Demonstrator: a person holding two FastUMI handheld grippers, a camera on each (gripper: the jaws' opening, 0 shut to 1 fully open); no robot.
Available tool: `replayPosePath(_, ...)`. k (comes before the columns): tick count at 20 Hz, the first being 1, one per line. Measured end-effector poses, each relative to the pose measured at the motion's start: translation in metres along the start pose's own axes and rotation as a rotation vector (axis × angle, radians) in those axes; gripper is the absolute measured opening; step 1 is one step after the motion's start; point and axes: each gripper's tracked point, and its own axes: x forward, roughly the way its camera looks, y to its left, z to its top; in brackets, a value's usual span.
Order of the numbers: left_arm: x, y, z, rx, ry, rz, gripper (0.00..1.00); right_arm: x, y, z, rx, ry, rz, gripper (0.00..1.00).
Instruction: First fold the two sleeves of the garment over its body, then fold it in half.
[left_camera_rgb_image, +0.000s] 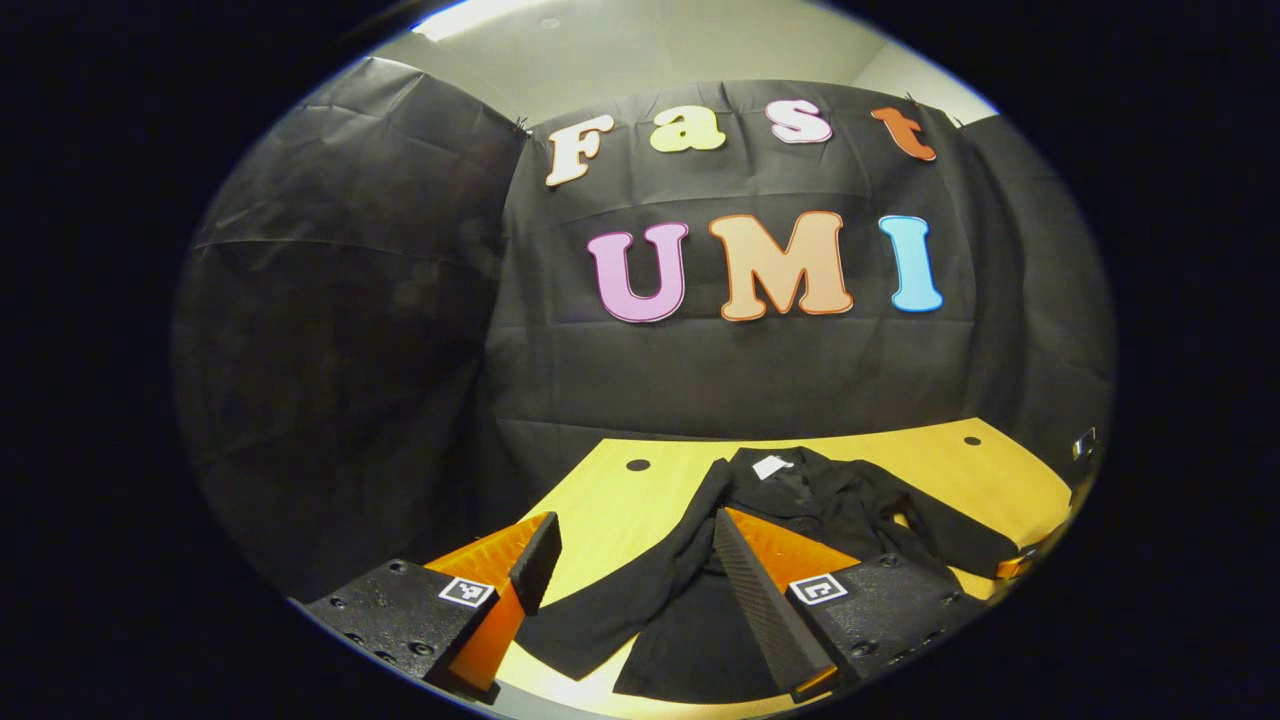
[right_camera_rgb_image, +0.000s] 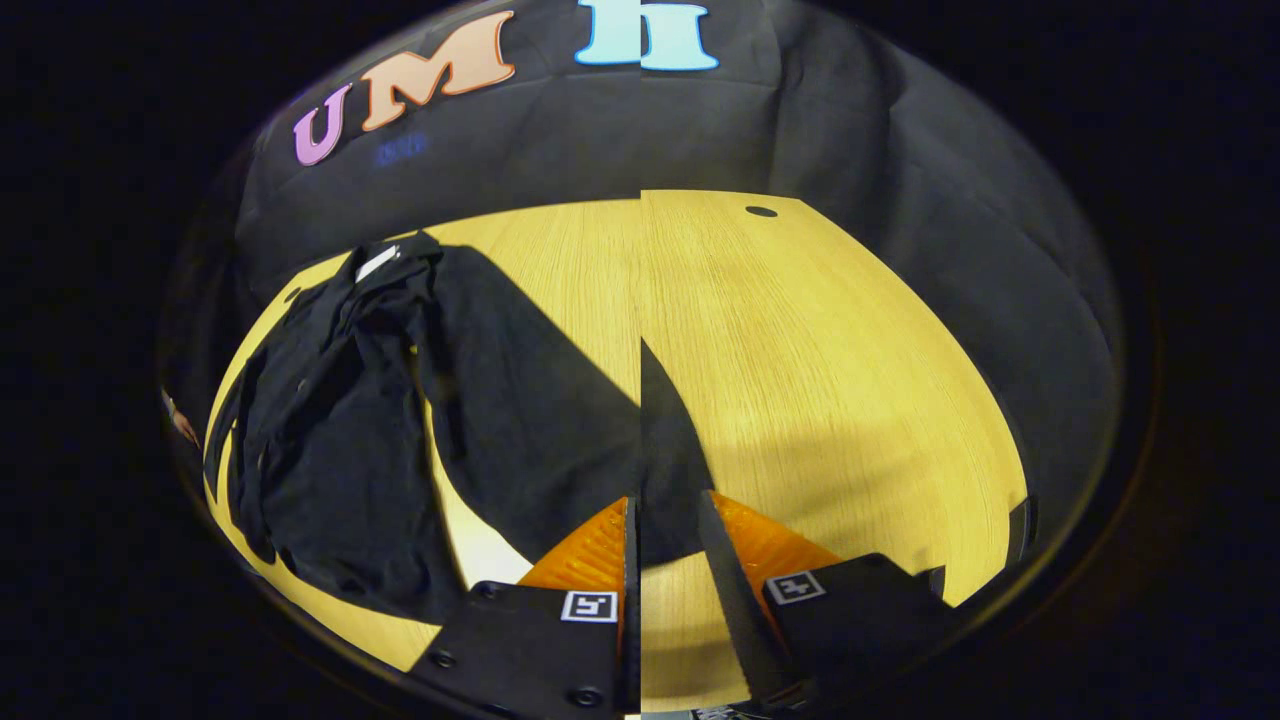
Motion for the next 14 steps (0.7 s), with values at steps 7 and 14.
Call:
replayPosePath(7, -0.005, 0.003, -0.009, -0.010, 0.015, 0.010, 0.91, 0.001, 0.003, -0.004, 0.034, 0.031, -0.010, 0.02)
replayPosePath(14, -0.007, -0.001, -0.009, 0.010, 0.015, 0.011, 0.91, 0.003, 0.006, -0.005, -0.064, -0.025, -0.050, 0.11)
